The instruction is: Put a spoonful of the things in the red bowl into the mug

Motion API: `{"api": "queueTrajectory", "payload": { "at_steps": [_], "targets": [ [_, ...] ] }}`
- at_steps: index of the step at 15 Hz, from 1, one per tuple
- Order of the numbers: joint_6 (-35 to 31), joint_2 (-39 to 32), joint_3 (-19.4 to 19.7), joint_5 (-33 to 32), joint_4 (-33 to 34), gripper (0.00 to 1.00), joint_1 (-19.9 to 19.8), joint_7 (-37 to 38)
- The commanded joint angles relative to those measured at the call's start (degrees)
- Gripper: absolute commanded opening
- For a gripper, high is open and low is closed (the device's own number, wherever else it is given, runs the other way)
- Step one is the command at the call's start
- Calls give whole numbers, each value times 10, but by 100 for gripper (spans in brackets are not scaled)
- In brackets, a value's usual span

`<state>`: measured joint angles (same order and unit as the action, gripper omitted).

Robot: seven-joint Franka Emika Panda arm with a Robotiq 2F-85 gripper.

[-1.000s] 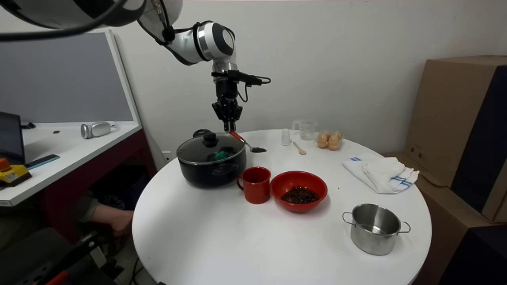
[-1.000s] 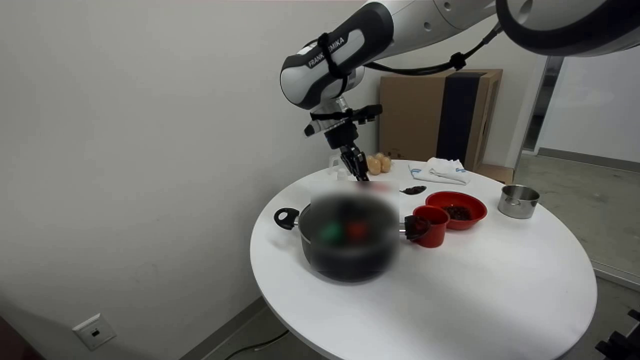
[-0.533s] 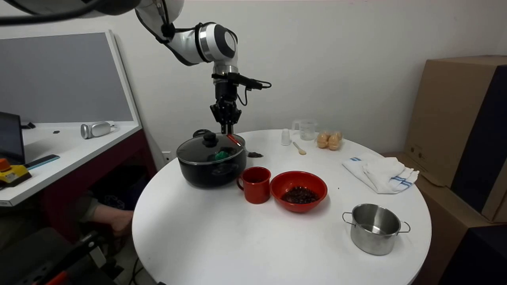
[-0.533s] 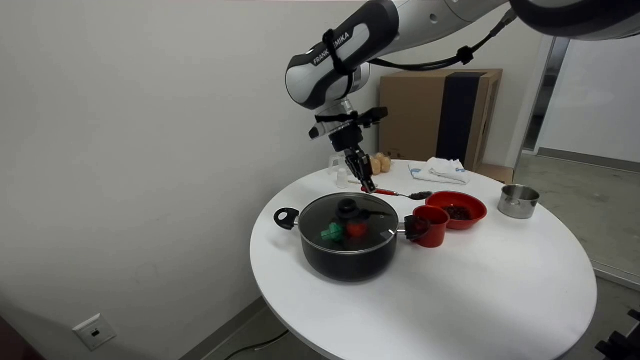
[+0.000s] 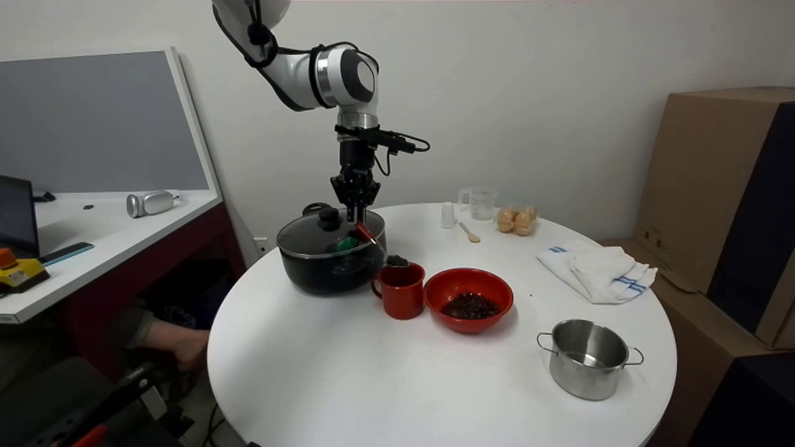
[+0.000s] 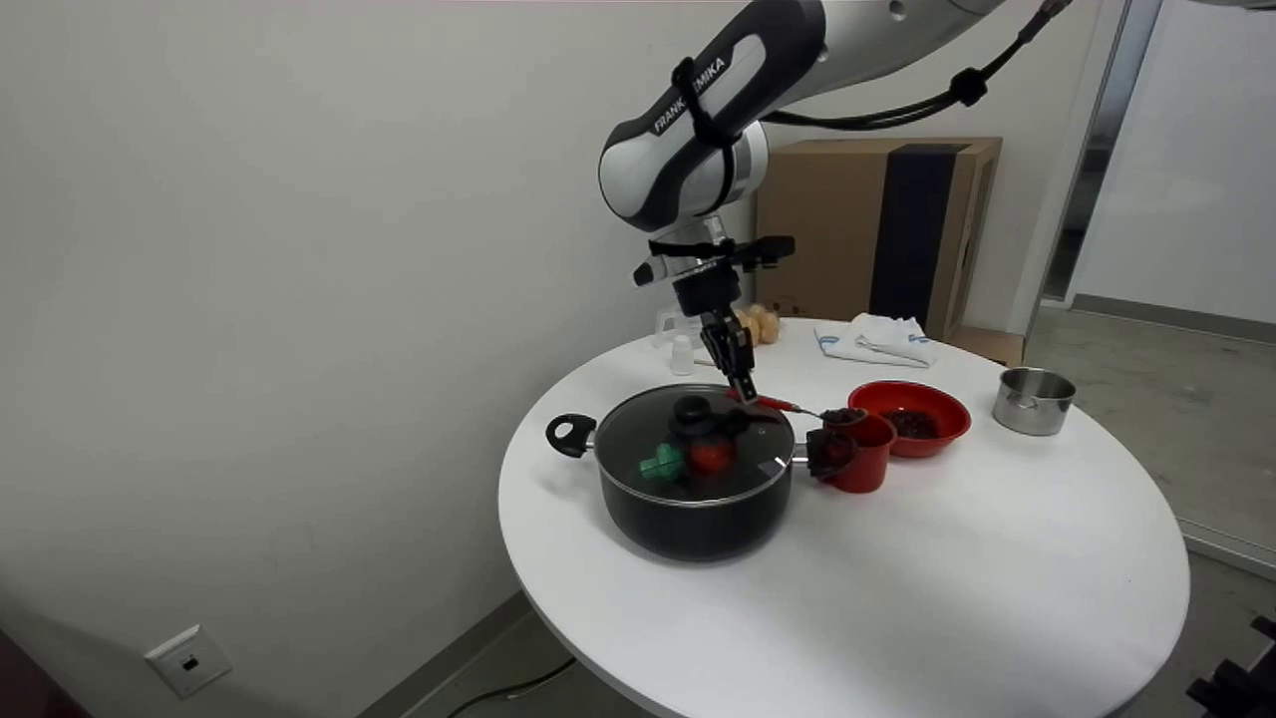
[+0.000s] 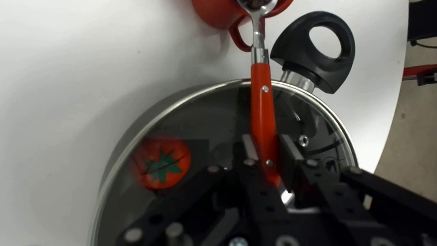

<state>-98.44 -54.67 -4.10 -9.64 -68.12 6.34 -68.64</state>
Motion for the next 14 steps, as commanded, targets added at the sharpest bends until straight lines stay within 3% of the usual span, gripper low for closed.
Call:
{"api": "queueTrajectory", "payload": {
  "at_steps": [1, 7, 14],
  "targets": [
    [-55, 56, -24, 12, -89, 9, -35, -8],
    [-129, 113, -50, 42, -177, 9, -84, -41],
    [-217, 184, -64, 104, -277, 9, -145, -145]
  ]
}}
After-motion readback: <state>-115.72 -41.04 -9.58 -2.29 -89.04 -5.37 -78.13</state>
